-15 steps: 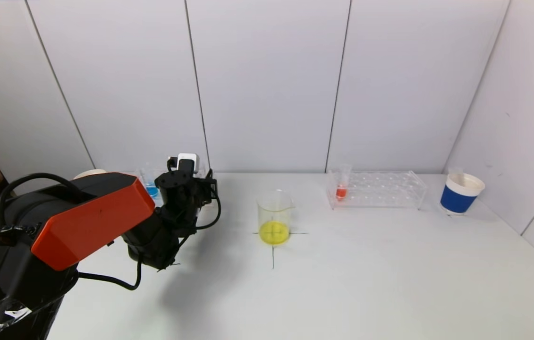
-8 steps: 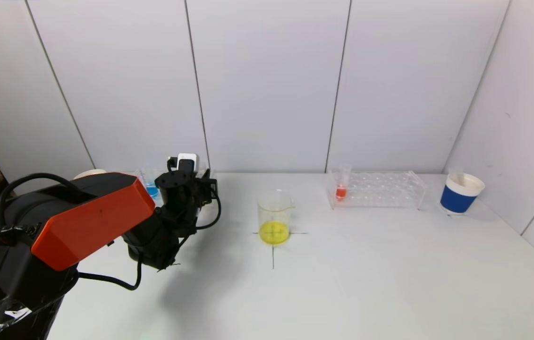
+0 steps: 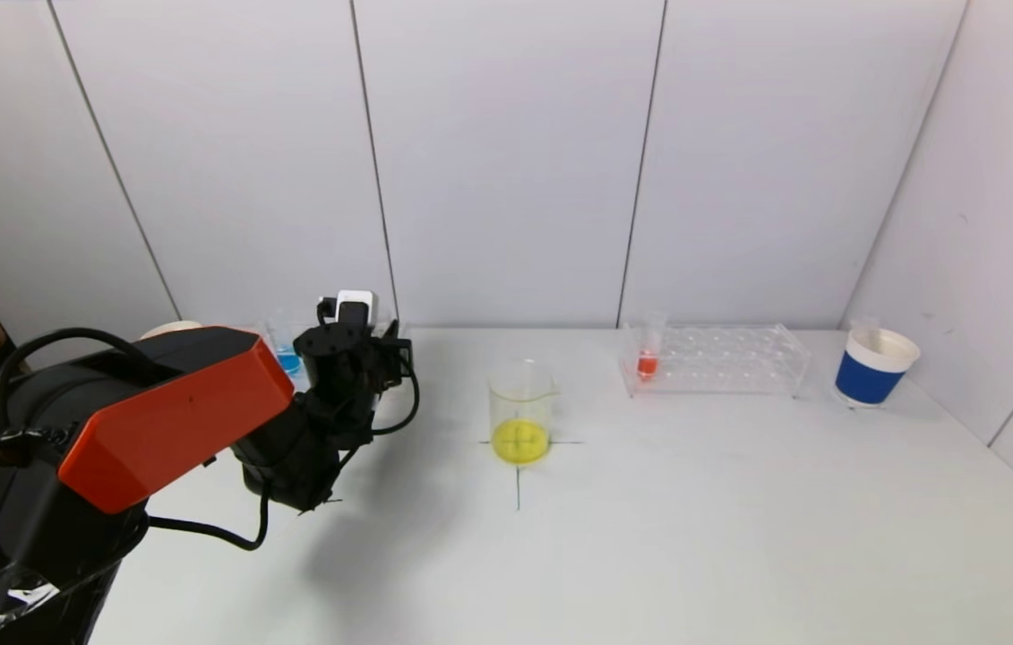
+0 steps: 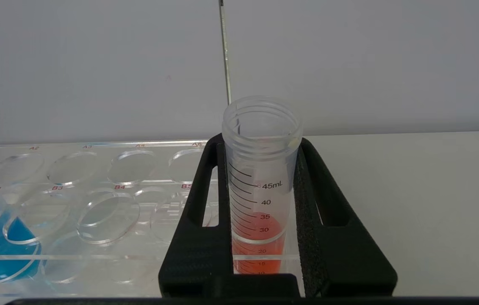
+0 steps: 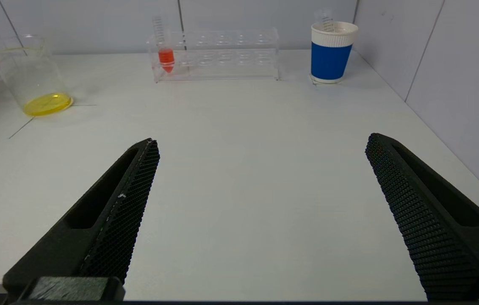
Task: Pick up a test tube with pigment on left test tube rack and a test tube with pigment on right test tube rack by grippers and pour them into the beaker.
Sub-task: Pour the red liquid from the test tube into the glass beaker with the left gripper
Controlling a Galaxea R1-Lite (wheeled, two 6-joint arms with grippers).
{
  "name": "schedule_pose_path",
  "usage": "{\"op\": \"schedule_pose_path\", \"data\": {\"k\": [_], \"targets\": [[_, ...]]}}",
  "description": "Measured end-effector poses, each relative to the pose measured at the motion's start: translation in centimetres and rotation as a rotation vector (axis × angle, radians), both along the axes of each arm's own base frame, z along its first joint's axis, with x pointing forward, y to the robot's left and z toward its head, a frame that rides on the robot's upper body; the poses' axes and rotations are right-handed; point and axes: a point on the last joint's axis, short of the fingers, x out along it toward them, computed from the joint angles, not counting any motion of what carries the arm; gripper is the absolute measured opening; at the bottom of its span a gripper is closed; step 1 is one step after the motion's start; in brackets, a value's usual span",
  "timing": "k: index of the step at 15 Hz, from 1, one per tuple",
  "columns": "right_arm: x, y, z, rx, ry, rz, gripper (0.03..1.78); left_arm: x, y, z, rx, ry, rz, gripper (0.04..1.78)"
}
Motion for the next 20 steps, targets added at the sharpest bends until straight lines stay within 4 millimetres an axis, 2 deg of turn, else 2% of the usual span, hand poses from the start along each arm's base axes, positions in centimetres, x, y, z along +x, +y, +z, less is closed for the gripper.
{"op": "schedule_pose_path", "data": {"k": [4, 8, 13, 20], "targets": [[0.0, 0.0, 0.0, 0.0, 0.0, 0.0, 1.77, -0.1, 0.0, 0.9, 0.003, -0.002, -0.001, 0.44], [0.0, 0.0, 0.0, 0.0, 0.0, 0.0, 1.77, -0.1, 0.0, 3.2, -0.002, -0.018, -0.002, 0.44], [0.0, 0.0, 0.0, 0.0, 0.0, 0.0, 1.77, -0.3, 0.1, 7.9, -0.013, -0.051, -0.001, 0.44], [0.0, 0.0, 0.0, 0.0, 0.0, 0.0, 1.77, -0.4, -0.6, 16.6, 0.028, -0.087, -0.049, 0.44]]}}
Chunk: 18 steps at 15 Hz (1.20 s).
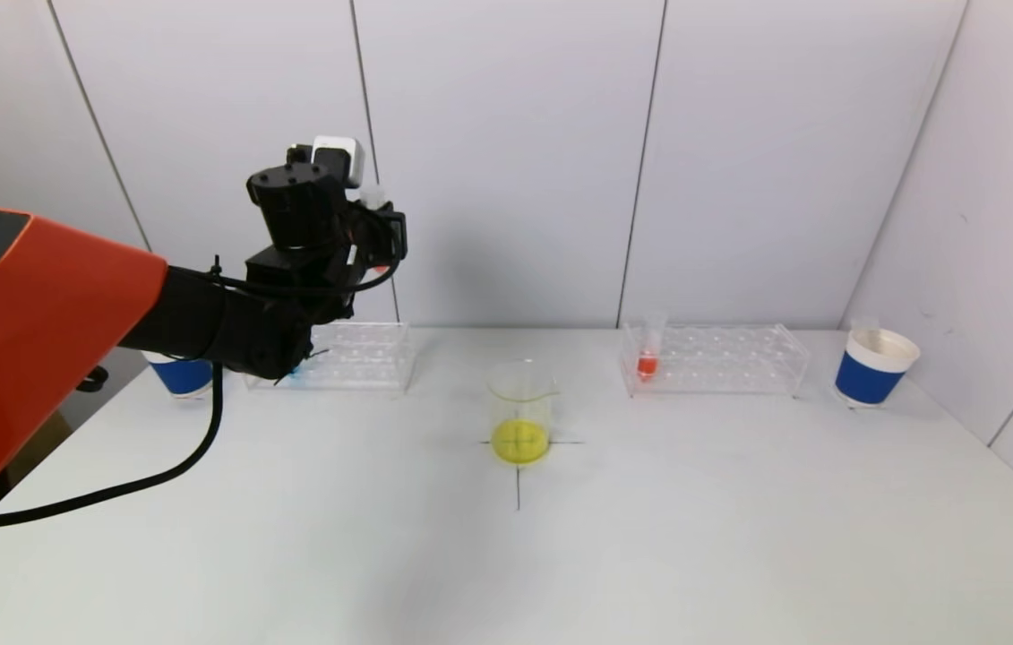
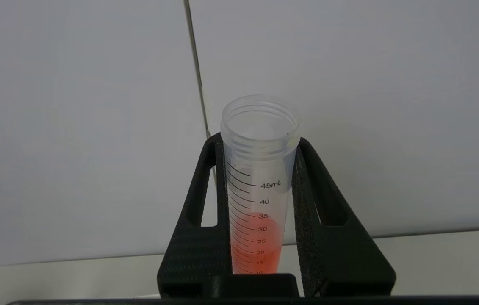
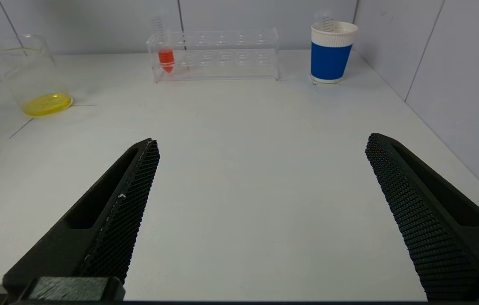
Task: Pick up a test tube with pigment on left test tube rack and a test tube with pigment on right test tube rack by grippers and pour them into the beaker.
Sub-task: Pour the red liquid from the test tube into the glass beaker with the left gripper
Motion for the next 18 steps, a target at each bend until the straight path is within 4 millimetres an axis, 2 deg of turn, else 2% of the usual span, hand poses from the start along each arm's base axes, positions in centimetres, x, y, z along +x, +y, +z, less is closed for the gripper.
{"op": "schedule_pose_path", "data": {"k": [3, 8, 13, 18], "targets": [[0.0, 0.0, 0.0, 0.0, 0.0, 0.0, 1.77, -0.2, -1.3, 2.8, 0.021, 0.001, -0.051, 0.44], [0.0, 0.0, 0.0, 0.0, 0.0, 0.0, 1.77, -1.0, -3.8, 4.7, 0.122, 0.061, -0.273, 0.44], [0.0, 0.0, 0.0, 0.0, 0.0, 0.0, 1.77, -1.2, -4.6, 4.9, 0.299, -0.016, -0.489, 0.44], [0.0, 0.0, 0.0, 0.0, 0.0, 0.0, 1.77, -1.0, -5.2, 4.0, 0.458, -0.095, -0.679, 0.44]]}}
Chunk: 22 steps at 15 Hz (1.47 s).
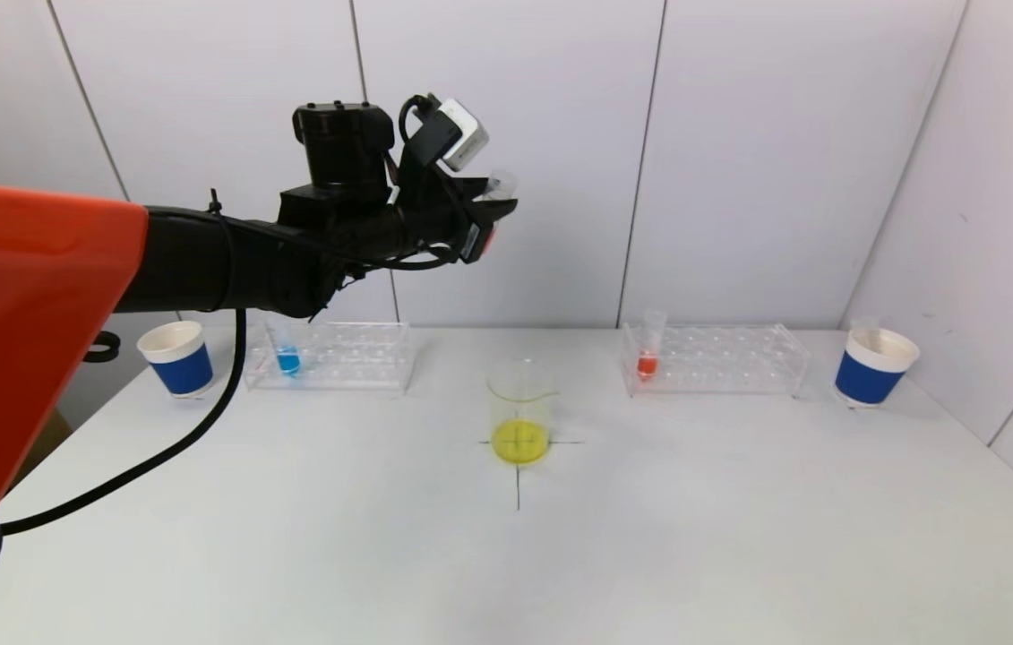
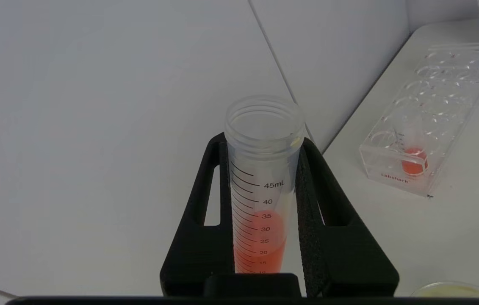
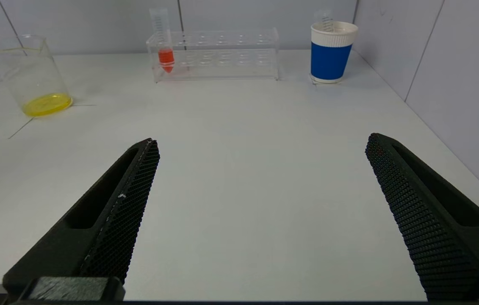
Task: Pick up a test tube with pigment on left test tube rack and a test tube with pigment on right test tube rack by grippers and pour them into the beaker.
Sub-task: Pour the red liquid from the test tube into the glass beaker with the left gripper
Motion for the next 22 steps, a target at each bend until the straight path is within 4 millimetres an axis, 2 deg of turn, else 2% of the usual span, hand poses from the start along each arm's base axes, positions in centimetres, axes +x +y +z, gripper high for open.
{"op": "schedule_pose_path", "data": {"k": [7, 13, 19, 22], "targets": [[0.0, 0.0, 0.0, 0.0, 0.0, 0.0, 1.77, 0.3, 0.1, -1.3, 0.234, -0.21, -0.197, 0.44], [0.0, 0.0, 0.0, 0.0, 0.0, 0.0, 1.77, 0.0, 0.3, -2.3, 0.385, -0.393, -0.232, 0.44], [0.0, 0.0, 0.0, 0.0, 0.0, 0.0, 1.77, -0.7, 0.9, -4.8, 0.384, -0.485, -0.236, 0.44], [0.0, 0.0, 0.0, 0.0, 0.0, 0.0, 1.77, -0.2, 1.7, -6.0, 0.397, -0.554, -0.257, 0.44]]}}
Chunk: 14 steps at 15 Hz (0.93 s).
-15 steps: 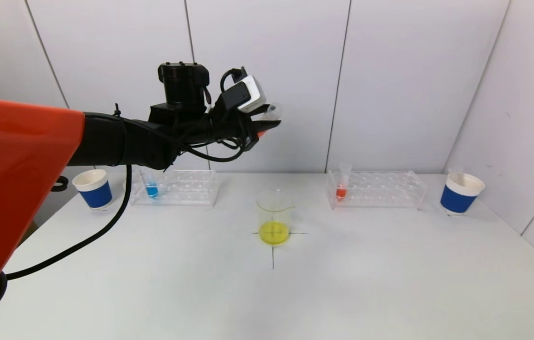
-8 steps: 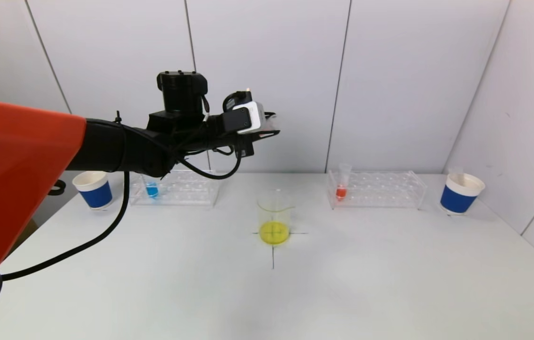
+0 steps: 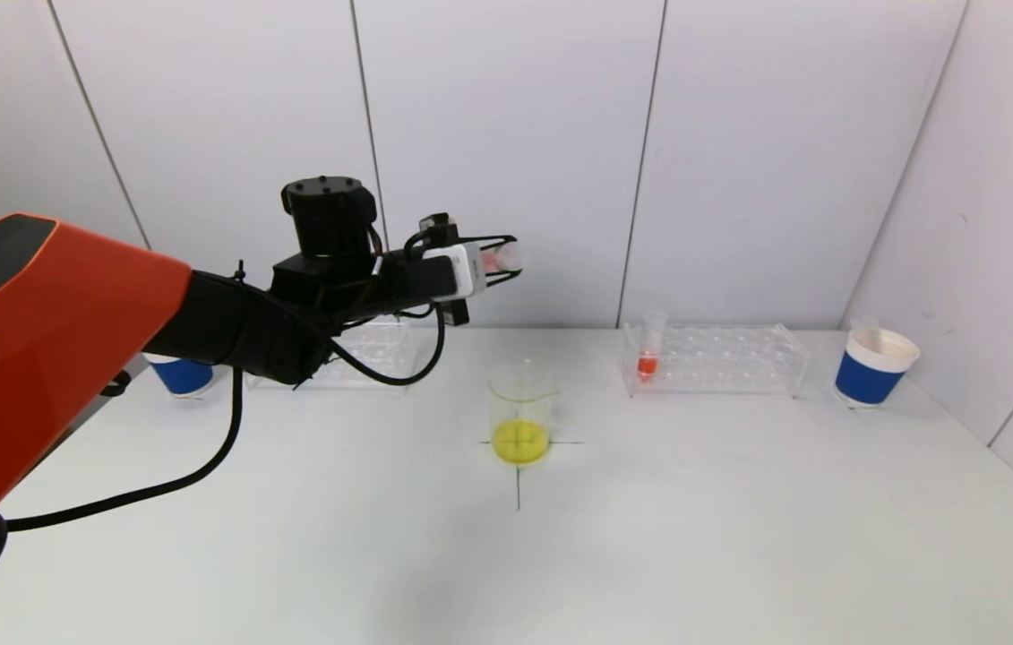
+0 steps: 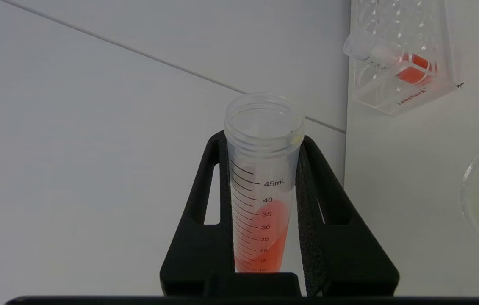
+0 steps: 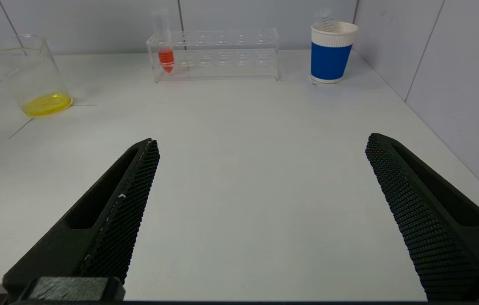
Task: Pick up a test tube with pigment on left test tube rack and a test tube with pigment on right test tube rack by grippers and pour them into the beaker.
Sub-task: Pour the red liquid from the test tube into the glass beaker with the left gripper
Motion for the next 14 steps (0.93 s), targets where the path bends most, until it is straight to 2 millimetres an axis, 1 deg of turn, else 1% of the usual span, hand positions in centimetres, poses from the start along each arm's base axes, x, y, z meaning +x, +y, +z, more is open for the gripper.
{"op": "schedule_pose_path", "data": {"k": [5, 14], "targets": [[0.0, 0.0, 0.0, 0.0, 0.0, 0.0, 1.77, 0.0, 0.5, -2.4, 0.064, -0.001, -0.035, 0.44], [0.0, 0.0, 0.0, 0.0, 0.0, 0.0, 1.77, 0.3, 0.4, -4.3, 0.142, -0.077, -0.036, 0.44]]}}
